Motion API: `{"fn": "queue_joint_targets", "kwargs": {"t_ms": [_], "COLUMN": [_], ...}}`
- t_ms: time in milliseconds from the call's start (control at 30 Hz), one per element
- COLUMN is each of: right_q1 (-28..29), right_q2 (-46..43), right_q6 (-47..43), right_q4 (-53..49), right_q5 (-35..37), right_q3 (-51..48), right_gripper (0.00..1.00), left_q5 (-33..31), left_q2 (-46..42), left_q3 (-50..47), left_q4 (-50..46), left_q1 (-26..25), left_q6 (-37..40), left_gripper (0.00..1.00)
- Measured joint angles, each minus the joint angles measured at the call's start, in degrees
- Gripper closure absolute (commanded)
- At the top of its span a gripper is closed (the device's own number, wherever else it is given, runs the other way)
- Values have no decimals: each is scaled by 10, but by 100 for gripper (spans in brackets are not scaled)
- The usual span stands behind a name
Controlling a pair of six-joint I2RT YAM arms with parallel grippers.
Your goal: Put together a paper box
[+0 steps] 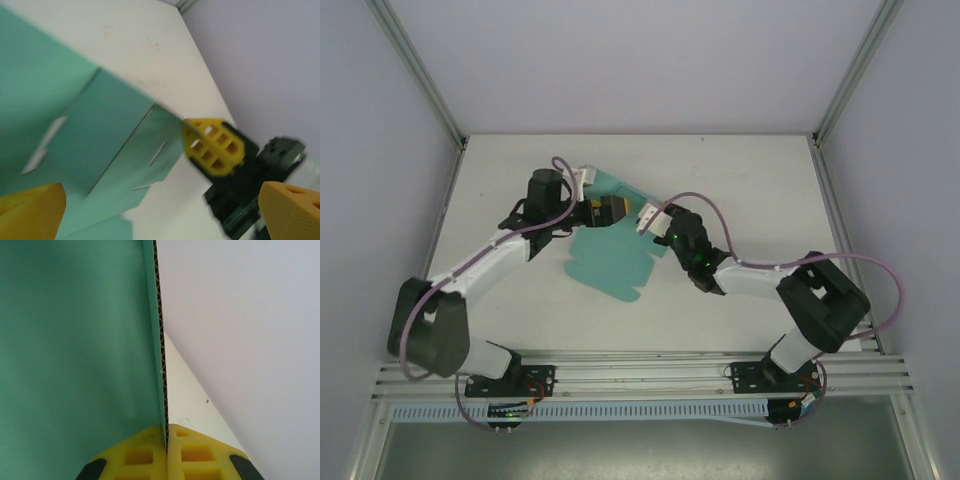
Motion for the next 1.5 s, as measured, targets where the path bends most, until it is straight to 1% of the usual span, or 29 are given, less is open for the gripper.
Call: {"fn": "queue_joint_targets", "kwargs": {"t_ms": [67,133,267,367,433,567,700,767,900,967,1200,1300,1400,1500], "right_q1": [-15,-27,-43,-47,-47,-49,-55,-57,-59,-61,-61,-57,-46,-28], "right_q2": [-18,-30,-37,-37,-37,-33,-17,-10,-2,-1,-1,-1,-1,-1], "right_q6": [6,13,22,28,30,32,34,38,41,44,56,57,57,56], "right_q4": [-26,-53,-98,-128,-139,-147,-160,-164,-173,-175,-179,-181,-184,-184], "right_q5": [-30,-58,-99,-122,-130,-141,-143,-144,-148,-149,-151,-143,-124,-96], "right_q3": [0,0,1,5,9,22,37,44,52,52,52,52,52,52], "right_gripper": [100,100,100,100,100,100,100,100,100,100,100,100,100,100], "left_q5": [-4,-6,-5,-3,10,34,47,44,10,-11,-94,-118,-140,-167], "left_q2": [-1,10,44,68,86,129,143,141,140,140,151,162,170,179], "left_q3": [-14,-27,-36,-36,-35,-33,-36,-41,-46,-46,-37,-32,-26,-14], "left_q4": [-14,-28,-35,-19,-5,12,24,42,58,65,69,69,65,51], "left_q1": [28,45,46,45,45,45,42,33,13,7,-19,-33,-44,-52], "left_q6": [26,51,103,133,151,181,196,201,205,205,198,199,196,191], "left_gripper": [2,2,2,6,12,31,36,43,52,62,66,73,74,72]}}
